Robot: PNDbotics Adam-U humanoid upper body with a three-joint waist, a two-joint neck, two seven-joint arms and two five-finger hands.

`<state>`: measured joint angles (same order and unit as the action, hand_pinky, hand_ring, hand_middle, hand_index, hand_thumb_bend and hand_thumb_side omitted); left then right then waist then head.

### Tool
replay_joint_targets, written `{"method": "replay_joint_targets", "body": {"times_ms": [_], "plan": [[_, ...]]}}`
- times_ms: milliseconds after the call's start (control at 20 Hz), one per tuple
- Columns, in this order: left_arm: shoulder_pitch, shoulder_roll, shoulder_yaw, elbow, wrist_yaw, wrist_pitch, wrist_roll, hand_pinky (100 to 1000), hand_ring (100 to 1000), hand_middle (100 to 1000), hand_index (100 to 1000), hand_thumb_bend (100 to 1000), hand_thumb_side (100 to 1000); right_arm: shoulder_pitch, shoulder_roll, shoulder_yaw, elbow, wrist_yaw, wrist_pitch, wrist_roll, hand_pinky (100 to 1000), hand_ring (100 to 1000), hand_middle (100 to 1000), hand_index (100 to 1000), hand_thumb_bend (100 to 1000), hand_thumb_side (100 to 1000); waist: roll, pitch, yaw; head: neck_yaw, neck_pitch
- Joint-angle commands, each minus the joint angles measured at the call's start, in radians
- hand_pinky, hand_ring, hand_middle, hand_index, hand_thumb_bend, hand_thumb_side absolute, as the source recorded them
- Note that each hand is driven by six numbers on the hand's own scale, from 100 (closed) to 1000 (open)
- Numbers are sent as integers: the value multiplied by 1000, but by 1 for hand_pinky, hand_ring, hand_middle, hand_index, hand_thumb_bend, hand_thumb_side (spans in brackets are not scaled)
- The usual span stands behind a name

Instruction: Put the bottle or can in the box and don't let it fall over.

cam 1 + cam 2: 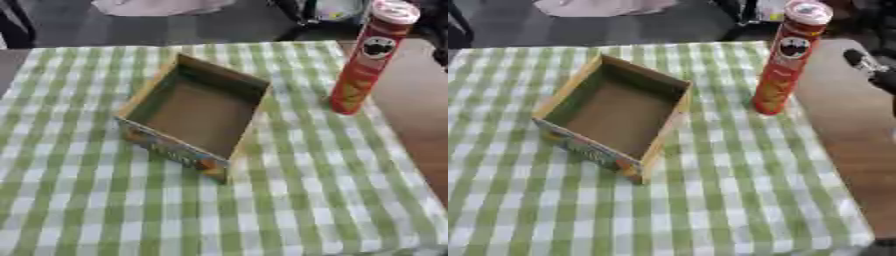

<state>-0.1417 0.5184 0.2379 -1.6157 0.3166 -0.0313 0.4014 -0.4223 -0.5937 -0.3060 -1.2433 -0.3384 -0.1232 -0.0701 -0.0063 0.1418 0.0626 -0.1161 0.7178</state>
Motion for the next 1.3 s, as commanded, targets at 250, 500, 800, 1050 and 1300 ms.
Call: {"method": "replay_joint_targets", "body": {"times_ms": [250,500,800,1050,1300], "plan": [[-6,17,12,-20,-3,-1,3,990,708,721,777,456,534,-21,-29,-1,-5,22,0,26,580,900,980,801,1000,387,2,-8,-2,-14,-13],[-5,18,11,-19,-2,-1,3,990,707,720,778,456,537,-26,-30,-1,2,36,0,72,601,936,1000,827,1000,541,6,-7,-4,-17,-16],[-4,16,9,-19,-2,0,1,991,706,720,778,453,540,-33,-32,0,8,52,3,114,617,964,1000,841,1000,541,9,-6,-7,-18,-19],[-6,16,9,-18,-2,1,1,991,705,720,778,448,543,-38,-31,5,10,58,14,133,628,979,1000,854,1000,541,10,-6,-7,-17,-21],[-5,14,7,-16,-3,2,0,992,704,720,778,443,547,-41,-31,12,14,61,27,158,627,982,1000,863,1000,541,9,-5,-7,-16,-26]]}}
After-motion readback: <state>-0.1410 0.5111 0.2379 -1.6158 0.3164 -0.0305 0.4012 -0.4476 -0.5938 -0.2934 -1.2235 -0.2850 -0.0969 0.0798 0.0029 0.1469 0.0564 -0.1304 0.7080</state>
